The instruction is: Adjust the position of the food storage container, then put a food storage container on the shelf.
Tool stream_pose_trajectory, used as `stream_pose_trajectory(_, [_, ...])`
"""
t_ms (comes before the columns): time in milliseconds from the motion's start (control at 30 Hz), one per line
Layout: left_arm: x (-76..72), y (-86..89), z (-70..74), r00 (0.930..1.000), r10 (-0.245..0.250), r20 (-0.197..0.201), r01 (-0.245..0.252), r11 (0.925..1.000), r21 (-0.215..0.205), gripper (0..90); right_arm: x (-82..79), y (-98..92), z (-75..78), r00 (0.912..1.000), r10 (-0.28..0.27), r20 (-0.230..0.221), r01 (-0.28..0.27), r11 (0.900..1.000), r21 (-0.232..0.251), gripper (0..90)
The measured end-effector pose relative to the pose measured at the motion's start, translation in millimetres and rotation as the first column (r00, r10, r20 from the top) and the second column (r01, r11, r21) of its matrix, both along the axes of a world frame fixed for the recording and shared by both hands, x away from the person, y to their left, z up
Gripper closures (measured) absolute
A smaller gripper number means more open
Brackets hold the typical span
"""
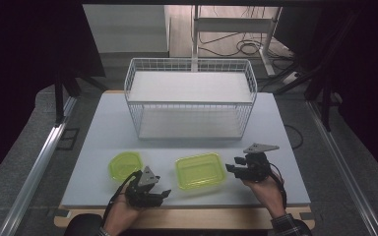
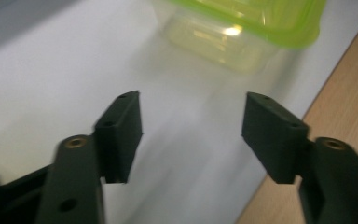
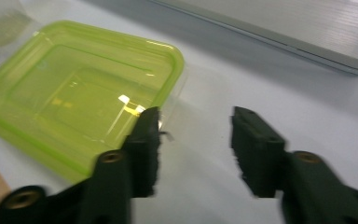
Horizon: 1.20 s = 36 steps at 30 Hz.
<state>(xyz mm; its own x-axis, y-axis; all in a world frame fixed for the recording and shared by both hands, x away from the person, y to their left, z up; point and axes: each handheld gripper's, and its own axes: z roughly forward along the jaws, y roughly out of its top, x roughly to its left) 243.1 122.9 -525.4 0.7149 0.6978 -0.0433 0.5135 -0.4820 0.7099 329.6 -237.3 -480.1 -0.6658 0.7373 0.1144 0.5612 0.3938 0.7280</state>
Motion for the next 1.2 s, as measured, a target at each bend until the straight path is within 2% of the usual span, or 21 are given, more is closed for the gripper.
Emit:
stream_pose_trajectory(100, [-4.2, -0.3, -2.7, 0.9999, -0.012, 0.006, 0.012, 0.9991, 0.040, 22.0, -2.4, -1.9, -4.1, 0.9998, 0.012, -0.014, -0.012, 1.000, 0.011, 32.0])
stream_pose_trajectory(200, [-6.6, -2.7, -2.7, 0.9997, -0.017, 0.020, 0.016, 0.9990, 0.043, 15.7, -1.8, -3.3, -9.4, 0.9998, 0.012, -0.019, -0.012, 1.000, 0.014, 25.2])
stream_pose_trajectory(267, [-6.9, -3.5, -3.0, 0.9996, -0.020, 0.021, 0.019, 0.9989, 0.042, 14.2, -1.1, -3.8, -9.6, 0.9997, 0.011, -0.021, -0.011, 1.000, 0.024, 22.2])
stream_pose_trajectory(333, [-6.9, -5.8, -5.7, 0.9995, -0.018, 0.024, 0.016, 0.9983, 0.055, 11.2, 1.4, -4.0, -10.1, 0.9995, 0.013, -0.030, -0.011, 0.998, 0.058, 13.0])
stream_pose_trajectory(433, [-7.1, -7.3, -7.6, 0.9990, -0.012, 0.042, 0.009, 0.9973, 0.072, 8.6, 1.8, -3.1, -11.4, 0.9997, 0.007, -0.023, -0.005, 0.999, 0.052, 7.6])
stream_pose_trajectory(533, [-7.2, -7.7, -8.2, 0.9980, -0.018, 0.061, 0.013, 0.9975, 0.070, 6.8, 2.4, -3.7, -10.6, 0.9998, 0.005, -0.018, -0.004, 0.998, 0.065, 5.3])
stream_pose_trajectory(600, [-7.2, -7.8, -8.3, 0.9977, -0.019, 0.065, 0.015, 0.9975, 0.069, 6.0, 2.9, -4.0, -9.9, 0.9997, 0.007, -0.022, -0.005, 0.997, 0.074, 5.3])
stream_pose_trajectory(700, [-7.6, -8.8, -9.2, 0.9963, -0.027, 0.081, 0.020, 0.9964, 0.082, 5.4, 6.0, -3.5, -9.3, 0.9981, 0.026, -0.057, -0.020, 0.994, 0.106, 6.7])
stream_pose_trajectory(900, [-7.4, -8.2, -10.0, 0.9955, -0.029, 0.090, 0.019, 0.9940, 0.108, 5.4, 12.6, 3.2, -10.6, 0.9873, 0.044, -0.153, -0.023, 0.990, 0.136, 3.9])
stream_pose_trajectory(1033, [-7.3, -8.3, -10.4, 0.9953, -0.029, 0.092, 0.018, 0.9929, 0.117, 5.6, 16.7, 8.9, -11.2, 0.9817, 0.054, -0.182, -0.031, 0.991, 0.129, 14.1])
stream_pose_trajectory(1100, [-7.4, -8.5, -10.6, 0.9951, -0.031, 0.094, 0.019, 0.9924, 0.121, 5.7, 18.8, 10.9, -10.0, 0.9789, 0.065, -0.194, -0.038, 0.990, 0.138, 23.4])
stream_pose_trajectory(1200, [-7.5, -8.8, -10.8, 0.9951, -0.032, 0.093, 0.020, 0.9916, 0.128, 5.9, 24.3, 11.6, -9.6, 0.9698, 0.082, -0.230, -0.045, 0.986, 0.162, 36.1])
